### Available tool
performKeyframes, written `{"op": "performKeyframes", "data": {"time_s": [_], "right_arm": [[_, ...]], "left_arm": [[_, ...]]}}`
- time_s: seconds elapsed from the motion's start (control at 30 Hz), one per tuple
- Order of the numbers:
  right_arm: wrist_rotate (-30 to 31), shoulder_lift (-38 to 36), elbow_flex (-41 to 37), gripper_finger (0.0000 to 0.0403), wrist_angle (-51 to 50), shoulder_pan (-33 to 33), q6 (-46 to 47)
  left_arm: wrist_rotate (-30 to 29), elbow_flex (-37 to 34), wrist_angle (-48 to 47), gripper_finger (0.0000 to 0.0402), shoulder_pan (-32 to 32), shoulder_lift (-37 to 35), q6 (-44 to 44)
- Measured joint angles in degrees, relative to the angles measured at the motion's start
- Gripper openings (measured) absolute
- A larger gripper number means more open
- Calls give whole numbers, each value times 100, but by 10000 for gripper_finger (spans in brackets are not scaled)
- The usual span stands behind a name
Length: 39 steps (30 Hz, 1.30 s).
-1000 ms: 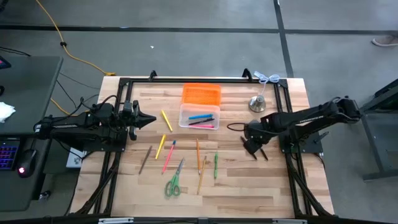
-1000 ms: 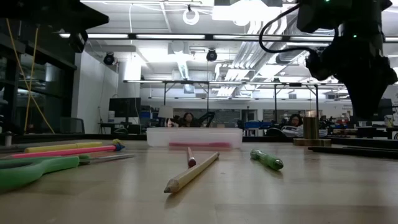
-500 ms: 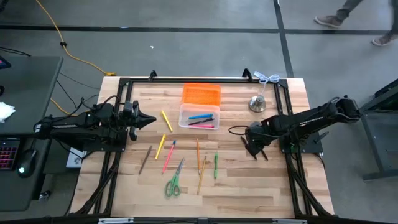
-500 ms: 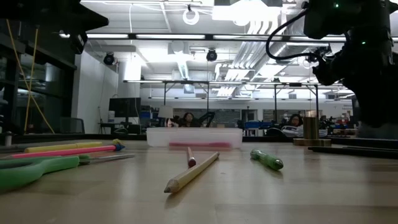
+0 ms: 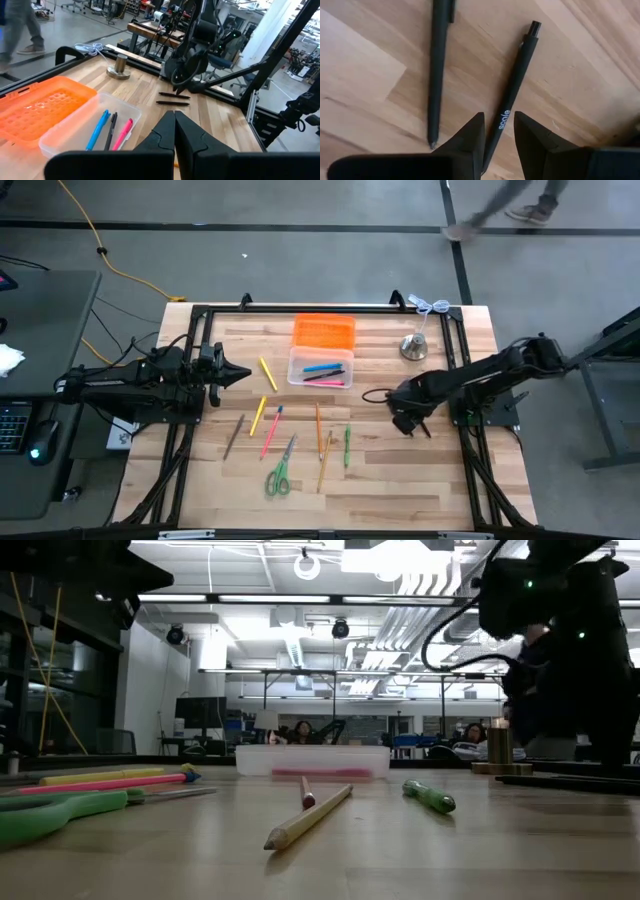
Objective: Pick & place school supplies into a supply box
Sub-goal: Put the black pen into the transparent supply box
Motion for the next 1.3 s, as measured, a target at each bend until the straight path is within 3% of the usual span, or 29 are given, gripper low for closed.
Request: {"op": "performKeyframes", "data": {"time_s": [0.43, 0.8, 1.17, 1.3], "right_arm": [[-151, 1121, 35, 83, 368, -2, -161], [-155, 1129, 15, 81, 392, -2, 22], [-144, 1134, 16, 11, 426, 0, 106], [-126, 1135, 17, 10, 402, 0, 173]], "left_arm": [[11, 0, -165, 33, -1, 0, -110], [13, -2, -291, 33, -1, 2, -148], [15, -2, -291, 33, -1, 2, -148], [16, -2, -289, 33, 0, 1, -150]]}}
